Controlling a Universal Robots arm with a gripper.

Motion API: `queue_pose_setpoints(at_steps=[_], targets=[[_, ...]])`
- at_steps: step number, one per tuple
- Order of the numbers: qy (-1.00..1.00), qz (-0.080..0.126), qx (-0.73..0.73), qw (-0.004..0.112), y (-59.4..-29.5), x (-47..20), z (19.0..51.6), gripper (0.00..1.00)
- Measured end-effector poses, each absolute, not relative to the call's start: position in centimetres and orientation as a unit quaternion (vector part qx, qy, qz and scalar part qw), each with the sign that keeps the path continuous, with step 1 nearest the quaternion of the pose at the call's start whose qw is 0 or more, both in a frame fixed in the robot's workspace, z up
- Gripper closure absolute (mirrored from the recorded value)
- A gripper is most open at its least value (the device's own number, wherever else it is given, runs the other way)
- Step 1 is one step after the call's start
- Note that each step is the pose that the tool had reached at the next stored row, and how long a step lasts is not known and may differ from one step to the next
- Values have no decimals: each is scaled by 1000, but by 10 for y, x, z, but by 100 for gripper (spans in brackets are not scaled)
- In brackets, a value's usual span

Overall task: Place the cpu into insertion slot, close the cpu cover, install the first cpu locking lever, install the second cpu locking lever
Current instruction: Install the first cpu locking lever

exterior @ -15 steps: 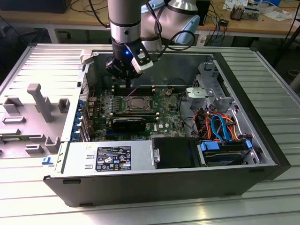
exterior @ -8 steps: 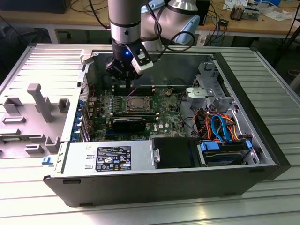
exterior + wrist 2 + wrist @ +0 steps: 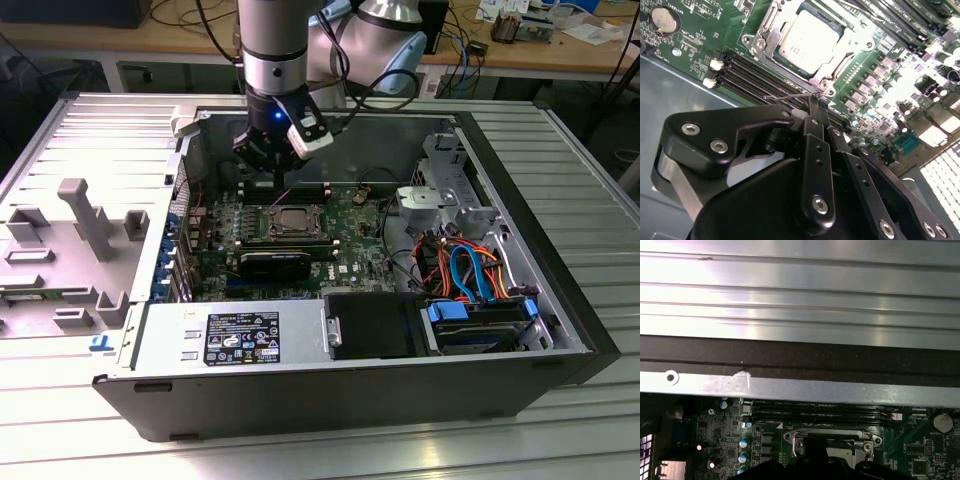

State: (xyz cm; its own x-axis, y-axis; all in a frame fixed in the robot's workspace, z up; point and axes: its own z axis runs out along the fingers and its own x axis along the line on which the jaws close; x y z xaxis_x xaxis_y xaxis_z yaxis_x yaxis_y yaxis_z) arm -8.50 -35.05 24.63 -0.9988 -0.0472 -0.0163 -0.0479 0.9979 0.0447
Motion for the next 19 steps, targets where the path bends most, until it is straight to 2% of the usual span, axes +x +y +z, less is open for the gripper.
queue_pose_setpoints(at_steps=[19], targets=[[1000, 22, -1, 8, -349, -80, 234, 89]])
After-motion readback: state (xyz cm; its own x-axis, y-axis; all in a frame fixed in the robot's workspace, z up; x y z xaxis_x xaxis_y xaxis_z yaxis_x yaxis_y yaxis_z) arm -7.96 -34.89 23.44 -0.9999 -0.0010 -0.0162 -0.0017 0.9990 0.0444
